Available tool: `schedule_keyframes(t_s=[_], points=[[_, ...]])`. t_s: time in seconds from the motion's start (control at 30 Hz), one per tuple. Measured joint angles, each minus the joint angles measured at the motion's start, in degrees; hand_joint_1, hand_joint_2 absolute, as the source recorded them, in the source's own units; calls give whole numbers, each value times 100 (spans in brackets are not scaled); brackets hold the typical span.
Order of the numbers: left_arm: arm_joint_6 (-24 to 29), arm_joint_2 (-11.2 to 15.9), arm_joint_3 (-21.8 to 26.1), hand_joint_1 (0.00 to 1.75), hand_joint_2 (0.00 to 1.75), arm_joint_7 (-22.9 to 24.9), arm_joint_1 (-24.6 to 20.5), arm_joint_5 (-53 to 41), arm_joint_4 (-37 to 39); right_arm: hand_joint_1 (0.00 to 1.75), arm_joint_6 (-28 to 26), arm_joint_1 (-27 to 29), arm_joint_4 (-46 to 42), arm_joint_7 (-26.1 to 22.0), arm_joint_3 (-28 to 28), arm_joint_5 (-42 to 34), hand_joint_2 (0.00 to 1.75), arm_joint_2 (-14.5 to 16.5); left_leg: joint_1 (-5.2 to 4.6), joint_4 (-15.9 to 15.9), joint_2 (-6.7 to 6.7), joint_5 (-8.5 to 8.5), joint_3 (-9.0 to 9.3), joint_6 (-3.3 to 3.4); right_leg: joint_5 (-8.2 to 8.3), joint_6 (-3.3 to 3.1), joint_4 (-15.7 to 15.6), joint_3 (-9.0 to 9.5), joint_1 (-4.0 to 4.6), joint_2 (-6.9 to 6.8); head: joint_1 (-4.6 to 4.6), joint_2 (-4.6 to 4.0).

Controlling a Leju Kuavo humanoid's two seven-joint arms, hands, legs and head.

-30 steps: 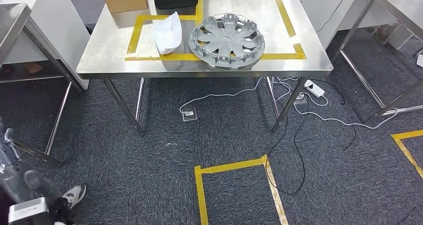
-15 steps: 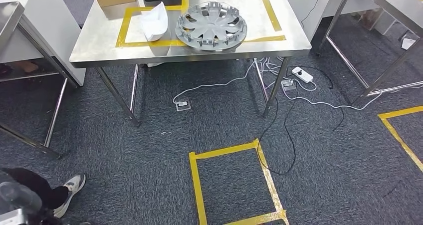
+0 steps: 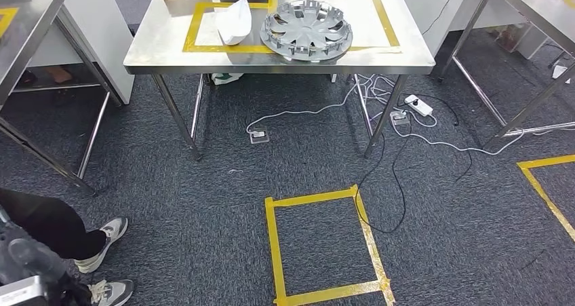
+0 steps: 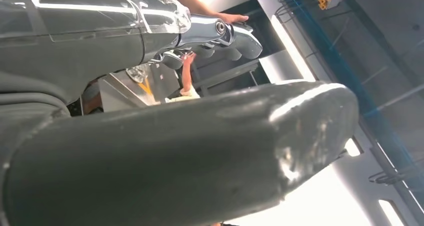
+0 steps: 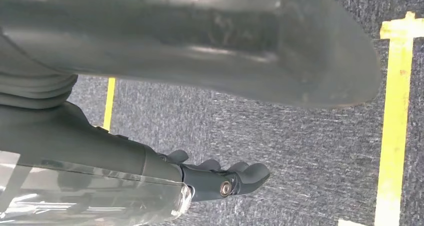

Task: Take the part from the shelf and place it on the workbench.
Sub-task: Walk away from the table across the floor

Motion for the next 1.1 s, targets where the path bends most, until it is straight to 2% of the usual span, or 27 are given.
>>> schedule_keyframes(t_s=[0.03,0.07,0.1,0.17,0.2,0.23,0.27,0.33,0.37,0.4,0.43,0.47,0.53,0.57,0.6,0.67,0.7,0.73,0.77,0.83,0.87,0.9,0.93,0.97,1.03,1.07,1.1], points=[[0,0,-1,0,0,-26,-5,9,-1,0,0,5,1,1,0,2,0,-1,-8,21,-23,9,-21,-24,88,-21,-398,234,-6,62,13,0],[0,-1,-1,0,0,-57,-9,10,-2,0,0,12,1,2,0,2,0,-1,-14,38,-45,21,-48,-53,117,-45,-631,365,-7,112,11,0],[0,-2,-3,0,0,-81,-9,2,-3,0,0,21,1,4,0,2,0,1,-17,52,-73,37,-78,-86,103,-74,-727,408,-6,136,5,0],[0,-5,-8,0,0,-93,-4,-20,-10,0,-1,43,1,8,1,3,0,6,-2,72,-124,54,-123,-151,120,-144,-743,396,-4,62,-19,0],[0,-5,-10,0,0,-86,-1,-26,-19,0,-1,50,1,9,2,4,0,11,6,136,-98,1,-160,-179,137,-188,-756,392,-7,15,-36,0],[0,-5,-11,0,0,-78,-1,-28,-28,0,-3,54,1,9,2,4,0,14,13,300,-52,-122,-240,-207,159,-229,-771,382,-11,-31,-62,0],[0,-4,-11,0,0,-70,0,-29,-36,0,-6,55,2,9,2,4,0,16,21,594,5,-312,-378,-233,180,-266,-783,366,-13,-75,-88,0],[0,-4,-13,0,0,-65,2,-33,-40,0,-10,63,5,9,2,4,0,12,41,1425,62,-731,-760,-278,206,-303,-779,313,0,-142,-151,0],[0,-4,-14,0,0,-63,4,-33,-39,0,-10,71,6,9,2,4,0,11,50,1742,65,-839,-903,-291,218,-309,-775,288,8,-175,-179,0],[0,-4,-14,0,0,-62,4,-33,-39,0,-10,78,6,9,2,4,0,13,57,1857,70,-833,-946,-292,229,-311,-769,268,16,-205,-207,0],[0,-4,-15,0,0,-61,5,-33,-39,0,-9,82,5,9,2,5,0,15,59,1722,84,-713,-860,-281,236,-308,-763,258,26,-232,-232,0],[0,-4,-16,0,0,-60,4,-33,-39,0,-9,83,5,8,2,5,0,19,50,1368,130,-517,-658,-252,242,-302,-759,257,35,-256,-257,0],[0,-4,-17,0,0,-60,-5,-34,-45,0,-9,78,2,8,2,5,0,37,-1,491,370,-182,-167,-148,248,-283,-746,267,55,-302,-299,0],[0,-4,-19,0,0,-61,-13,-37,-50,0,-10,79,1,8,2,6,0,45,-33,197,473,-102,-16,-102,253,-262,-740,268,62,-335,-313,0],[0,-4,-20,0,0,-62,-18,-39,-54,0,-11,82,-1,8,2,7,0,51,-61,50,526,-79,46,-65,258,-237,-735,267,62,-379,-316,0],[0,-6,-22,0,0,-73,-22,-41,-63,0,-11,86,-1,8,2,9,0,52,-71,-9,423,-30,21,-24,273,-176,-748,268,56,-489,-323,0],[0,-8,-22,0,0,-84,-22,-40,-70,0,-11,88,0,8,2,11,0,51,-57,-34,353,16,7,-1,244,-143,-726,259,52,-487,-330,0],[-1,-11,-23,0,0,-95,-25,-40,-76,0,-12,90,-1,8,2,15,0,52,-34,-58,280,69,-13,26,134,-108,-602,208,46,-424,-321,0],[-1,-14,-24,0,0,-103,-27,-40,-82,0,-13,93,-1,8,3,18,0,53,-9,-81,210,122,-36,49,-45,-74,-357,107,38,-326,-293,0],[-2,-18,-24,0,0,-108,-26,-40,-84,0,-14,106,-1,8,4,21,0,54,6,-81,56,184,-107,73,-512,-20,448,-218,11,-137,-200,0],[-2,-19,-24,0,0,-108,-20,-42,-82,0,-15,111,-1,8,4,20,0,52,8,-79,-24,209,-139,70,-656,-4,794,-353,4,-108,-158,0],[-2,-20,-24,0,0,-109,-13,-52,-81,0,-15,114,-1,8,4,20,0,51,11,-74,-106,232,-168,62,-700,6,974,-410,1,-97,-124,0],[-2,-21,-24,0,0,-112,-5,-69,-80,0,-15,113,0,8,4,21,0,48,16,-66,-185,252,-193,47,-620,10,898,-347,-2,-89,-89,0],[-2,-21,-24,0,0,-114,0,-90,-80,0,-15,108,0,8,4,21,0,45,24,-54,-260,269,-212,28,-449,11,586,-167,-8,-66,-57,0],[-2,-23,-24,0,0,-113,2,-126,-86,0,-15,90,1,8,4,27,0,42,22,-10,-387,285,-242,-25,-101,20,-315,323,-40,112,15,0],[-2,-23,-24,0,0,-106,1,-136,-92,0,-15,80,1,8,4,31,0,43,14,14,-438,290,-261,-56,-11,5,-629,485,-56,208,36,0],[-2,-25,-25,0,0,-93,2,-145,-101,0,-14,71,1,8,4,35,0,45,7,34,-483,295,-284,-90,16,-22,-787,560,-63,275,37,0]])
